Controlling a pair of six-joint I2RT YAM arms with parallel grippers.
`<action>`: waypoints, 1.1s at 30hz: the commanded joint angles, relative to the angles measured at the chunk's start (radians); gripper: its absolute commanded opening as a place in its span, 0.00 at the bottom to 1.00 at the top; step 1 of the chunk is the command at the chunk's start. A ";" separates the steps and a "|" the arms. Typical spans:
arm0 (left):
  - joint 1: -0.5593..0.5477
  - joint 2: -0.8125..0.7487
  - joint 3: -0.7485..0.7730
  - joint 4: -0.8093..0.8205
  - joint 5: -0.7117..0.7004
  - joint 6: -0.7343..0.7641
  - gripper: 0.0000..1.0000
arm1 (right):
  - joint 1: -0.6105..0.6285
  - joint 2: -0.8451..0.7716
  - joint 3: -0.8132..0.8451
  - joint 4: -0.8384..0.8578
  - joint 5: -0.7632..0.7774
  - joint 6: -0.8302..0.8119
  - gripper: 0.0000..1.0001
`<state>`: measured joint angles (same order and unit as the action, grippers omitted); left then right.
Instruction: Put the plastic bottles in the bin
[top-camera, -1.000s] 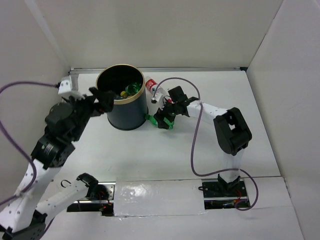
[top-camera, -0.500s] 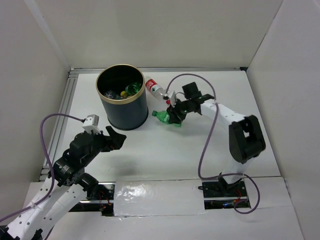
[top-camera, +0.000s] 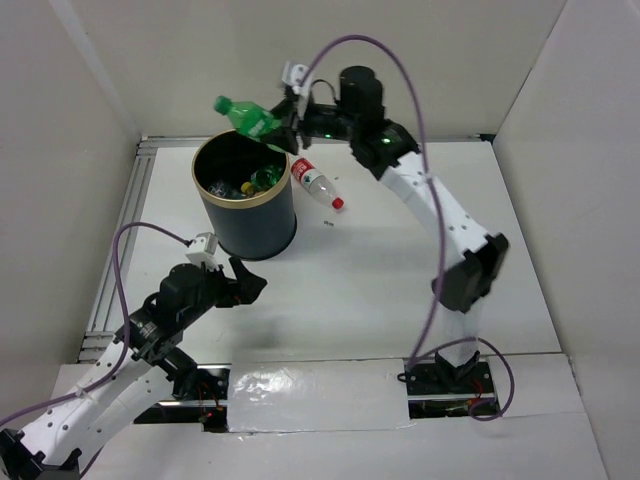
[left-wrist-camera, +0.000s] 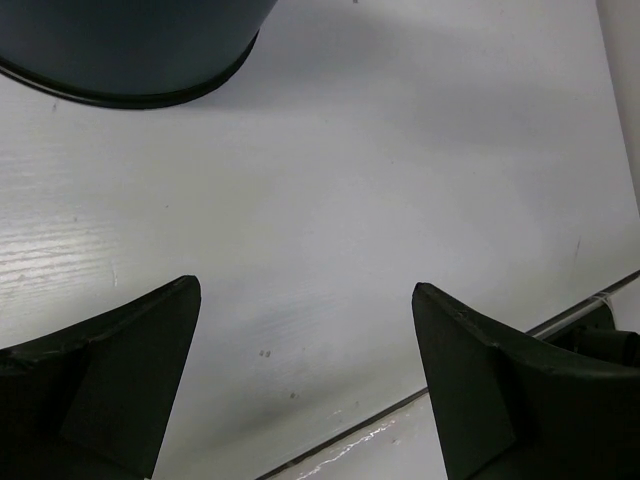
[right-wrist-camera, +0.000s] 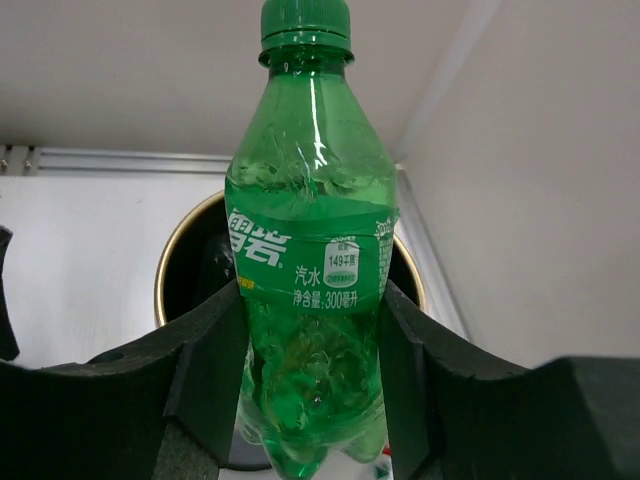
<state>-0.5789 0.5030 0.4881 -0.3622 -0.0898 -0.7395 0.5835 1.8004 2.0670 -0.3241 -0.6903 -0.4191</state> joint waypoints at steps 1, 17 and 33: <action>-0.009 -0.014 0.009 0.078 0.021 -0.011 1.00 | 0.047 0.207 0.207 -0.035 0.034 0.074 0.23; -0.009 -0.070 -0.011 0.037 0.039 -0.031 1.00 | -0.155 0.301 0.250 0.023 0.161 0.184 0.88; -0.009 0.029 -0.011 0.066 0.058 -0.040 1.00 | -0.205 0.602 0.234 -0.181 0.295 0.006 0.88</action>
<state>-0.5816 0.5079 0.4690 -0.3454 -0.0502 -0.7670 0.3721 2.3699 2.2459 -0.4698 -0.4175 -0.3901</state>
